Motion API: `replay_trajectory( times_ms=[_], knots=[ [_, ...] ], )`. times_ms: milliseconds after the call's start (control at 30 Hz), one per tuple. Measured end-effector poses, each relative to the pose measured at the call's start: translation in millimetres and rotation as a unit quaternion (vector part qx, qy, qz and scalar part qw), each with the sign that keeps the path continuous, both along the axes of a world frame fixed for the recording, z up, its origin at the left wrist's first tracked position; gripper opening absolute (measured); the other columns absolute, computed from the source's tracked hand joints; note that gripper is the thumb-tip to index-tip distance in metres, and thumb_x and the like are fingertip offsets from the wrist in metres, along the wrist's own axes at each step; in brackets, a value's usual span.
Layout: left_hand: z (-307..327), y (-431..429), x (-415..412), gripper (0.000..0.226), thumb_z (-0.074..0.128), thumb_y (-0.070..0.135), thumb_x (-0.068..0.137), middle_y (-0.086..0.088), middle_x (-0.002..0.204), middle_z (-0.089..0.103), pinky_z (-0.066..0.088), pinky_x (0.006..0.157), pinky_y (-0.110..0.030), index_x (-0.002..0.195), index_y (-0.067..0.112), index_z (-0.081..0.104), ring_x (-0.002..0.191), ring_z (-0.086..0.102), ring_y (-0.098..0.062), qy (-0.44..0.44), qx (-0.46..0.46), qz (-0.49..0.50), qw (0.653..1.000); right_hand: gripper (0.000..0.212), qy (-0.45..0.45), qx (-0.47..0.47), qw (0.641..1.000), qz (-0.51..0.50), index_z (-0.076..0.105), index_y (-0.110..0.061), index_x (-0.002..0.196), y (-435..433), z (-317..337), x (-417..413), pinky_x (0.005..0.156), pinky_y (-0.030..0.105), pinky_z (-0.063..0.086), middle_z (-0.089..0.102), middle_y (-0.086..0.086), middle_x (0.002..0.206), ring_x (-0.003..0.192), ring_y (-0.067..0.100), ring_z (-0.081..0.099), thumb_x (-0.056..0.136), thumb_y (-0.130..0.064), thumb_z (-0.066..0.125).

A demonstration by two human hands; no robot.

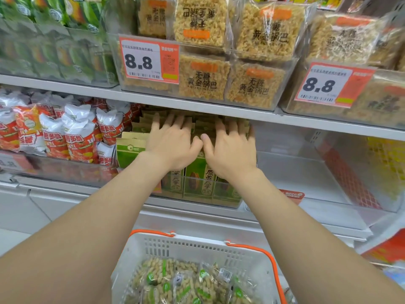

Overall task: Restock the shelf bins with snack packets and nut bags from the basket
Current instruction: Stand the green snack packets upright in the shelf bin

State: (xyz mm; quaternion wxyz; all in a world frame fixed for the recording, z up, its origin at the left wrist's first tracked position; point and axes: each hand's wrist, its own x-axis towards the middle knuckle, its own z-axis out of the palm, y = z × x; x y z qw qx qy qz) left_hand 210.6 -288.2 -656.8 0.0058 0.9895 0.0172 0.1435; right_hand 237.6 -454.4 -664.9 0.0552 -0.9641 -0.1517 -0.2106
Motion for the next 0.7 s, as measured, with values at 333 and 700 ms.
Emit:
replay_trajectory(
  times_ms=[333,700],
  knots=[
    [10.8,-4.2,7.8,0.085,0.005,0.065,0.092,-0.007,0.155,0.05,0.005,0.124,-0.065,0.15,0.025,0.051,0.144,0.044,-0.029,0.122,-0.019,0.02,0.992,0.07,0.102,0.02,0.995,0.002,0.025,-0.017,0.163,-13.1,3.7,18.3,0.124,0.055,0.021,0.03,0.015,0.163,0.155,0.041,0.015,0.105,-0.056,0.025],
    [31.8,7.4,-14.7,0.073,0.024,0.065,0.094,-0.019,0.123,0.068,0.015,0.12,-0.069,0.118,0.013,0.07,0.125,0.055,-0.042,0.059,-0.029,0.164,0.984,0.062,-0.055,-0.025,0.998,-0.016,0.067,-0.005,0.123,-5.5,3.1,-16.7,0.116,0.055,0.032,0.068,0.021,0.125,0.122,0.041,0.057,0.108,-0.047,0.023]
  ],
)
